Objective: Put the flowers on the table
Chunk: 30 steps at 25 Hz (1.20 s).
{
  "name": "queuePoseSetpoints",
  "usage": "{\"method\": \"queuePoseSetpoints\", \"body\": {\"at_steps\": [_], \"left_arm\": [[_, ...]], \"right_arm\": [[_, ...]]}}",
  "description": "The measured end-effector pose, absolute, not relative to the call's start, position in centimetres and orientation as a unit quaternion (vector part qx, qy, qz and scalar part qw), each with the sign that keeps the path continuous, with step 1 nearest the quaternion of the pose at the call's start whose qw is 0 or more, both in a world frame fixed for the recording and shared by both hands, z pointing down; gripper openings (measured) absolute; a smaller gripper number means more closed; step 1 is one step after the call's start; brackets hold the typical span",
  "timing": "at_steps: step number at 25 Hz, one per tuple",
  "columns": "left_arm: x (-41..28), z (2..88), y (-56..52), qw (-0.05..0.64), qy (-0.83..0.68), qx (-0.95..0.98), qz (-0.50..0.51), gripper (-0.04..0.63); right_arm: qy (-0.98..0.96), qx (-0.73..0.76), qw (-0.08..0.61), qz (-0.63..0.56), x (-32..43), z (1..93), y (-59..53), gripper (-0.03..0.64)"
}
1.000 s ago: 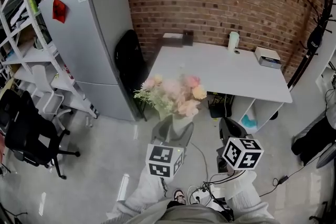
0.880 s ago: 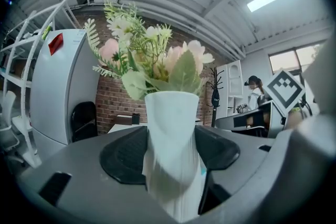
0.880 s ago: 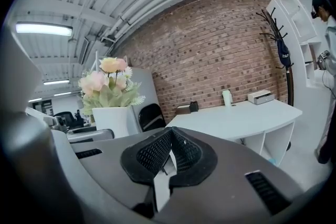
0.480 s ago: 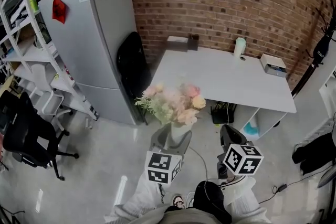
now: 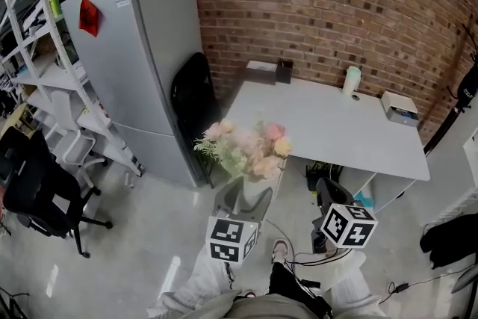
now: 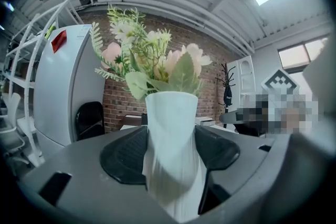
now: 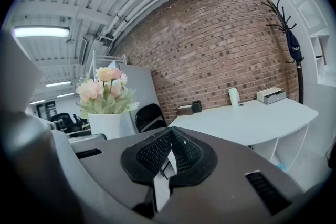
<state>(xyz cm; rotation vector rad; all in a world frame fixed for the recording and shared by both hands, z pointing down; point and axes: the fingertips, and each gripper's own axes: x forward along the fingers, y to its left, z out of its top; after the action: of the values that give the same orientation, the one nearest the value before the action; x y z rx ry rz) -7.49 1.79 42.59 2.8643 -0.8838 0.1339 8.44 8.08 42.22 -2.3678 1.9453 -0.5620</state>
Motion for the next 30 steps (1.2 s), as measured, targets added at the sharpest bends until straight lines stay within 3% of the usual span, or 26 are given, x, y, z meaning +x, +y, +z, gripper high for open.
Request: {"method": "queuePoseSetpoints", "body": {"at_steps": [19, 30], "left_arm": [[5.4, 40.2, -12.4, 0.039, -0.343, 0.937, 0.055, 0.291], [12.1, 39.7, -19.7, 0.053, -0.381, 0.922, 0.045, 0.29]], "right_arm": [[0.672, -0.715, 0.039, -0.192, 22.3, 41.3, -8.0, 0.023], [0.699, -0.682, 0.019, -0.214, 28.6, 43.0, -15.1, 0.023]]}}
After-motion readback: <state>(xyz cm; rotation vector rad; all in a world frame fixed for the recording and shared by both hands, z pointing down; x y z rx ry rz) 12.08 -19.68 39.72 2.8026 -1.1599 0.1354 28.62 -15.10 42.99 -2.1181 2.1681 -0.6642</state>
